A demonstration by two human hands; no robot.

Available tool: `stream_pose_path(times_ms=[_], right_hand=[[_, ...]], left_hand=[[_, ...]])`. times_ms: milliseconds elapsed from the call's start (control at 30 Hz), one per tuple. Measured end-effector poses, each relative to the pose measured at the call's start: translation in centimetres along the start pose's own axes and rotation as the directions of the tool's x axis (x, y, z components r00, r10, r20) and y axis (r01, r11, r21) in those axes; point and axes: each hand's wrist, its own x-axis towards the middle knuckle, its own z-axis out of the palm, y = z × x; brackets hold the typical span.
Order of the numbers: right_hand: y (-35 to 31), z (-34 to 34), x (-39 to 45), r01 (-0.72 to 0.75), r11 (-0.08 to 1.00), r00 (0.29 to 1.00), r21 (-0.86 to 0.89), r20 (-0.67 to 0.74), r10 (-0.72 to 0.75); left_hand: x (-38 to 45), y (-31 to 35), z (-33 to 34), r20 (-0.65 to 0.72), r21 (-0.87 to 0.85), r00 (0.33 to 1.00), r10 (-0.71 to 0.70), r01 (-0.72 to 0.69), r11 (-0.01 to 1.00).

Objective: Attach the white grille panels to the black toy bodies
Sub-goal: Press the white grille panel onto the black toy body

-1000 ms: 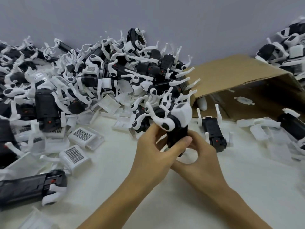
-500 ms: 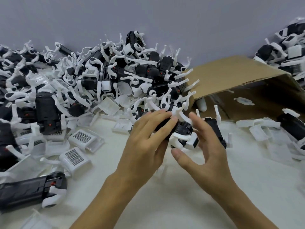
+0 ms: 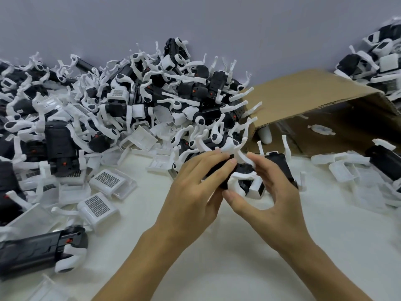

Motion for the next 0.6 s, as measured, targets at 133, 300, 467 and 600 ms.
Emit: stream_pose_path(times_ms=[133, 300, 467, 600], right_hand=[[-0.3, -0.7, 0.0, -0.021, 1.0, 0.993, 0.02, -0.112, 0.023], [-0.5, -0.7, 0.3, -0.179, 0.966, 0.956, 0.185, -0.201, 0.216], [-0.7, -1.0, 0.6, -0.201, 0.921, 0.941, 0.333, -0.194, 0.276], [-1.0, -0.6, 0.4, -0.145, 0.963, 0.97, 0.227, -0.157, 0.183]], left_hand=[[0.2, 0.3, 0.1, -0.031, 0.017, 0.999, 0.044, -0.044, 0.999], [0.7, 0.9, 0.3, -0.153, 0.118, 0.983, 0.097, -0.079, 0.99], [0.4, 1.3, -0.5, -0.284, -0.216, 0.93, -0.235, 0.177, 0.96], [1.1, 1.5, -1.3, -0.083, -0.774, 0.745, -0.662, 0.37, 0.514]])
